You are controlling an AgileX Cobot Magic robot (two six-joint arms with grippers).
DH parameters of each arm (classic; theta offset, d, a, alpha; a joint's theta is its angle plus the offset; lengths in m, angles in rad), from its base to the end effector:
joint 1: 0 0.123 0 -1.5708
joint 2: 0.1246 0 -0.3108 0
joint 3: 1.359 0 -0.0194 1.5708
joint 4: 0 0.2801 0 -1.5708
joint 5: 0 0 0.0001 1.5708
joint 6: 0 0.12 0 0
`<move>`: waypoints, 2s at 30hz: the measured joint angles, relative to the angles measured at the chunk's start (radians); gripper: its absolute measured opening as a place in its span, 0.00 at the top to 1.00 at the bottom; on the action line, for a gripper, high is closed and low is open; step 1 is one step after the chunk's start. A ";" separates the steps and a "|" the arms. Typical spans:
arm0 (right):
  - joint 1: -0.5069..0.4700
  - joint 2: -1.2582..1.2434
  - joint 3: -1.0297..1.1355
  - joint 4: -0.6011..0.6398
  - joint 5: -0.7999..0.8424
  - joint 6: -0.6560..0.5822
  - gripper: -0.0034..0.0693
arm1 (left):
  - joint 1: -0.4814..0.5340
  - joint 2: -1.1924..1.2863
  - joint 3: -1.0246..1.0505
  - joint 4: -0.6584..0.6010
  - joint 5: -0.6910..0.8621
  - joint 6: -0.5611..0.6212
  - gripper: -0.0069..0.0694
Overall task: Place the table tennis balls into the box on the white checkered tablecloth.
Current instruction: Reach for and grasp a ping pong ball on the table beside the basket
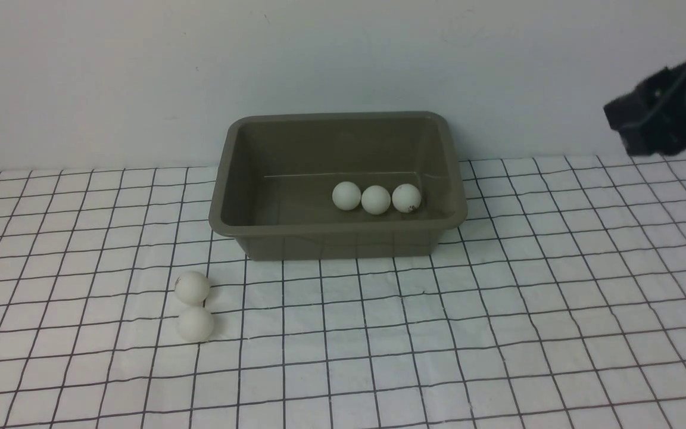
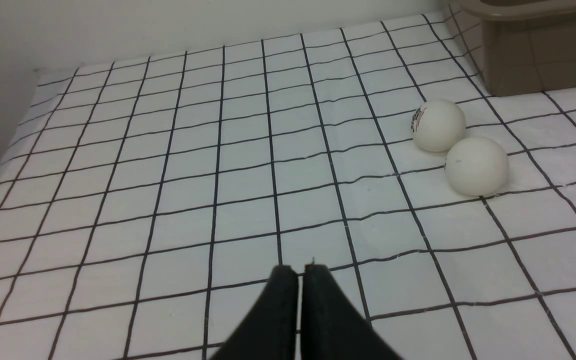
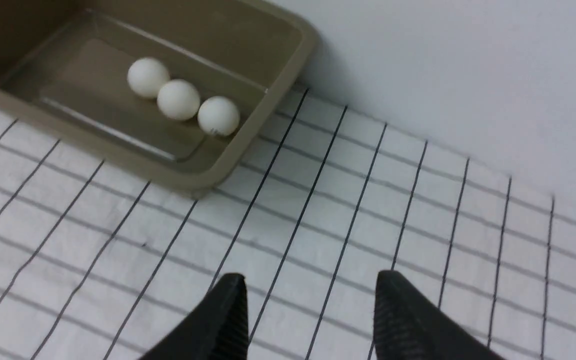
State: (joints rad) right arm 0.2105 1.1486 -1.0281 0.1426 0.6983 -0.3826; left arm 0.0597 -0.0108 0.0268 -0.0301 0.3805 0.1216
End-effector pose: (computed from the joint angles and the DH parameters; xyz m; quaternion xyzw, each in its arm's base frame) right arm 0.2703 0.0690 0.3507 -0.2364 0.8803 0.0289 0.4104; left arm 0.0834 0.0036 0.1610 0.0170 0.8074 0.0407 0.5884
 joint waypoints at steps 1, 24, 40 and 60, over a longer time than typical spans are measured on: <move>0.000 -0.018 0.026 0.004 0.000 0.000 0.51 | 0.000 0.000 0.000 0.000 0.000 0.000 0.91; 0.000 -0.440 0.564 -0.003 -0.009 0.053 0.60 | 0.000 0.000 0.001 -0.781 -0.124 -0.134 0.91; 0.000 -0.657 0.611 -0.198 0.006 0.235 0.97 | 0.000 0.000 0.001 -0.949 -0.219 -0.122 0.91; 0.000 -0.902 0.705 -0.169 -0.151 0.237 0.97 | -0.001 0.114 -0.314 -0.997 0.036 0.732 0.85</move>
State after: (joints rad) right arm 0.2105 0.2461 -0.3233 -0.0262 0.5477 -0.1452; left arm 0.0587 0.1031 -0.2875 -1.0267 0.4161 0.8538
